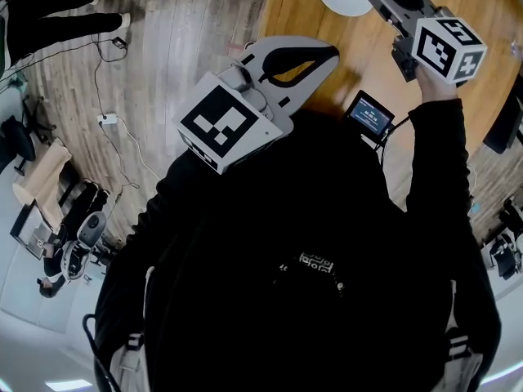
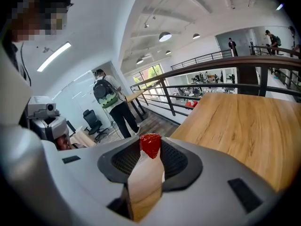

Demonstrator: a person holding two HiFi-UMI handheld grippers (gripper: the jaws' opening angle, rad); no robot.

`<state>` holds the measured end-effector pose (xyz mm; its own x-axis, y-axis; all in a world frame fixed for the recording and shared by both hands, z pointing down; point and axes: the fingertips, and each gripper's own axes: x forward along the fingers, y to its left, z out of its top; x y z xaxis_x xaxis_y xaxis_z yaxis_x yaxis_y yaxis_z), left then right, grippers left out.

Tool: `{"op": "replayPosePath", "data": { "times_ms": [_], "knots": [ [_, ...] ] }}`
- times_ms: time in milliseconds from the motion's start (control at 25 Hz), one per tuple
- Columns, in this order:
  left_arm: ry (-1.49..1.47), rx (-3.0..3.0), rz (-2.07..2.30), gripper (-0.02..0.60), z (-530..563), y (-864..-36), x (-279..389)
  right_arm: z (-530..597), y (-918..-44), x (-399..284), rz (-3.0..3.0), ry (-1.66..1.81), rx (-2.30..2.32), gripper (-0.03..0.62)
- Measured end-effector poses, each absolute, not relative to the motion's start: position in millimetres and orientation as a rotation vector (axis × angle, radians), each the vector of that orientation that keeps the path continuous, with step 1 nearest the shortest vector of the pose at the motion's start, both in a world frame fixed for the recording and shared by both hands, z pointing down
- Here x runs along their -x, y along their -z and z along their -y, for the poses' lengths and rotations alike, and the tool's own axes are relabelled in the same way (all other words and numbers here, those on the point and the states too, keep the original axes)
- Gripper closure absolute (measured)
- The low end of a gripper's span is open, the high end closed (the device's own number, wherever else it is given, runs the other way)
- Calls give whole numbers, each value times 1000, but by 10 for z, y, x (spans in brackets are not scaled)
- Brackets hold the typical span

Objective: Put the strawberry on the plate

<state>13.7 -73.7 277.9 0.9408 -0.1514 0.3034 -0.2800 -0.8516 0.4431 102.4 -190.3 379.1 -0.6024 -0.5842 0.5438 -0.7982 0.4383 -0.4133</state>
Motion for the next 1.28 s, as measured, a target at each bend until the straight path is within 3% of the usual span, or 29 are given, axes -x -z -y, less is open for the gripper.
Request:
{"op": "replayPosePath", "data": {
  "times_ms": [680, 1280],
  "knots": [
    [-338, -2584, 307, 586, 509, -2786, -117, 1817, -5044, -1485, 2086, -1028, -1154, 453],
    [-331, -2551, 373, 586, 562, -2814, -23, 1767, -5577, -1558, 1939, -991, -1067, 451]
  ]
}}
